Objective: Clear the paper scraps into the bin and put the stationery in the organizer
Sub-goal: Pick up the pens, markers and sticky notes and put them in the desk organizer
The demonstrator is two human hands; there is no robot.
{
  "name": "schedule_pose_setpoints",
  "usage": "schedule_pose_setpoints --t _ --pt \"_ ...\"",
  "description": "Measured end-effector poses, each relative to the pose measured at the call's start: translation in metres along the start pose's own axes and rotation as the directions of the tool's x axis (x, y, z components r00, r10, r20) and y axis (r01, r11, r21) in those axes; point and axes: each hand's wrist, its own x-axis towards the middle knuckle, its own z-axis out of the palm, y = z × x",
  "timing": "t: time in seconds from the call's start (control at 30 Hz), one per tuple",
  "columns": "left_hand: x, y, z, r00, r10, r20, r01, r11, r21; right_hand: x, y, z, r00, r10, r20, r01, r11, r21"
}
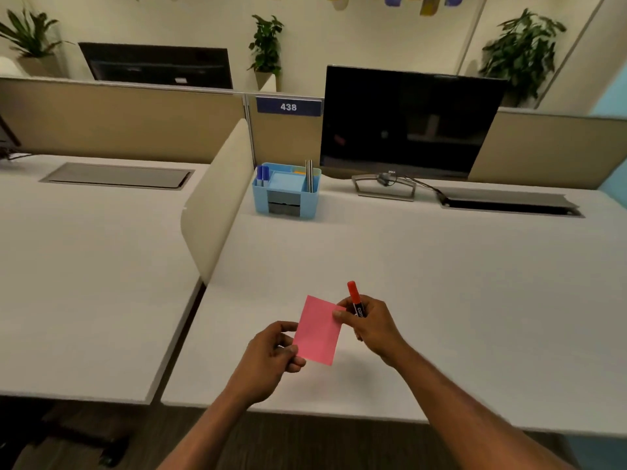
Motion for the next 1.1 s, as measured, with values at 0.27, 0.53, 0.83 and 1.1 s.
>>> schedule_pose_setpoints --t 0.27,0.53,0.83,1.1 --pt "0.045 0.011 -0.025 0.999 0.032 -0.043 -0.034 0.999 -0.029 0.046 -0.03 0.016 0.999 0.025 0.034 -0.024 1.0 -0.01" --pt "0.098 0.023 -0.04 0.994 0.021 -0.111 -0.028 0.998 -0.056 0.125 -0.056 0.006 1.0 0.008 -0.023 -0.007 0.999 0.049" --pt "0.168 0.036 -0.05 0.993 0.018 -0.116 -0.02 1.0 -0.017 0.265 -0.113 -0.027 0.957 -0.158 -0.242 0.154 0.987 -0.038" --pt "0.209 0.034 -0.056 0.99 -0.003 -0.142 -0.003 0.999 -0.039 0.385 -0.152 -0.044 0.81 -0.501 -0.303 0.341 0.824 -0.452"
